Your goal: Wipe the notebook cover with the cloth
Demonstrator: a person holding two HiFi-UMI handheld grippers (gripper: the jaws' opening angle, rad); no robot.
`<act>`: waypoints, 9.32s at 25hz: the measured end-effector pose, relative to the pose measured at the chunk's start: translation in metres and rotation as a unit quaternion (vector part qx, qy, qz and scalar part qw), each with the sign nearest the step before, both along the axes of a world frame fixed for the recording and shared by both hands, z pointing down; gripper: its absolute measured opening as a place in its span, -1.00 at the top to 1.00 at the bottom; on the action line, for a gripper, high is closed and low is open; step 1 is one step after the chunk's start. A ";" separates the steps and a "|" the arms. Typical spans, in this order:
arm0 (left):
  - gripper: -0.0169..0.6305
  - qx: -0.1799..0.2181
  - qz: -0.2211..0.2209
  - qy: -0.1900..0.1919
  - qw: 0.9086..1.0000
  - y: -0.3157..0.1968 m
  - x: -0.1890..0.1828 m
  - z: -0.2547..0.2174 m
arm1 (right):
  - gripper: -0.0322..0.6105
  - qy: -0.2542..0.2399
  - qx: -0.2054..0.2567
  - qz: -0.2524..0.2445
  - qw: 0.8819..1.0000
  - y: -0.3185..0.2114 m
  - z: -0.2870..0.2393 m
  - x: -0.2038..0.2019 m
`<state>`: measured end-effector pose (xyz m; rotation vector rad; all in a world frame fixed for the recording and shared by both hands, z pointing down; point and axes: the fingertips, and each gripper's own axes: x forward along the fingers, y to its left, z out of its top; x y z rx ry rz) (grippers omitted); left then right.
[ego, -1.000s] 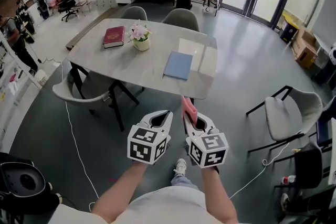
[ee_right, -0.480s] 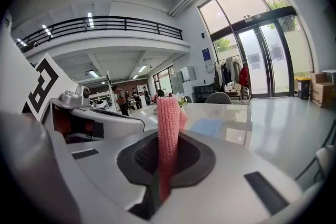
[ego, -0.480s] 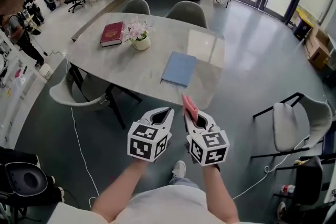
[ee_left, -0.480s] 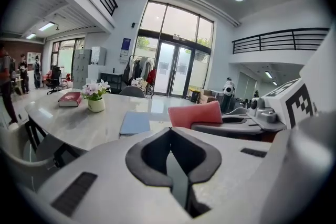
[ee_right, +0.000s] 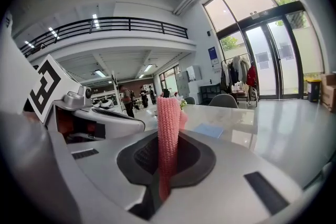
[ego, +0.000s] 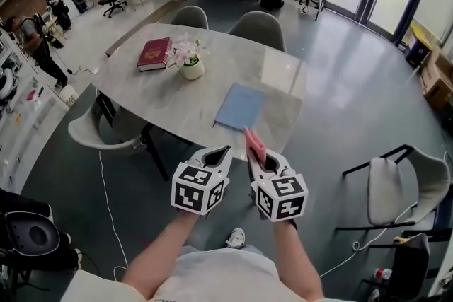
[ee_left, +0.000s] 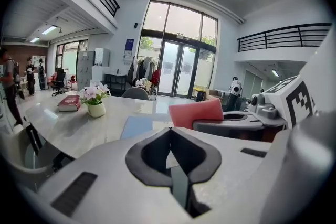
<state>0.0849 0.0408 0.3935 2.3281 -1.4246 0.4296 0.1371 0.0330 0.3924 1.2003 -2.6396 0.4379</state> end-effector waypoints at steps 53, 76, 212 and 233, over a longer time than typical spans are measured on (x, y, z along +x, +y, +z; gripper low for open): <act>0.92 -0.053 0.066 0.039 0.996 -0.269 -0.062 0.089 | 0.85 0.272 -0.025 -0.039 0.961 -0.302 0.119 -0.027; 0.92 -0.089 0.124 0.042 0.987 -0.306 -0.070 0.125 | 0.86 0.402 -0.072 -0.100 0.907 -0.348 0.198 -0.045; 0.92 -0.089 0.067 0.059 0.992 -0.289 -0.115 0.137 | 0.86 0.413 -0.076 -0.193 0.887 -0.332 0.198 -0.106; 0.92 -0.077 0.039 0.059 0.995 -0.253 -0.118 0.125 | 0.86 0.395 -0.075 -0.222 0.888 -0.271 0.199 -0.114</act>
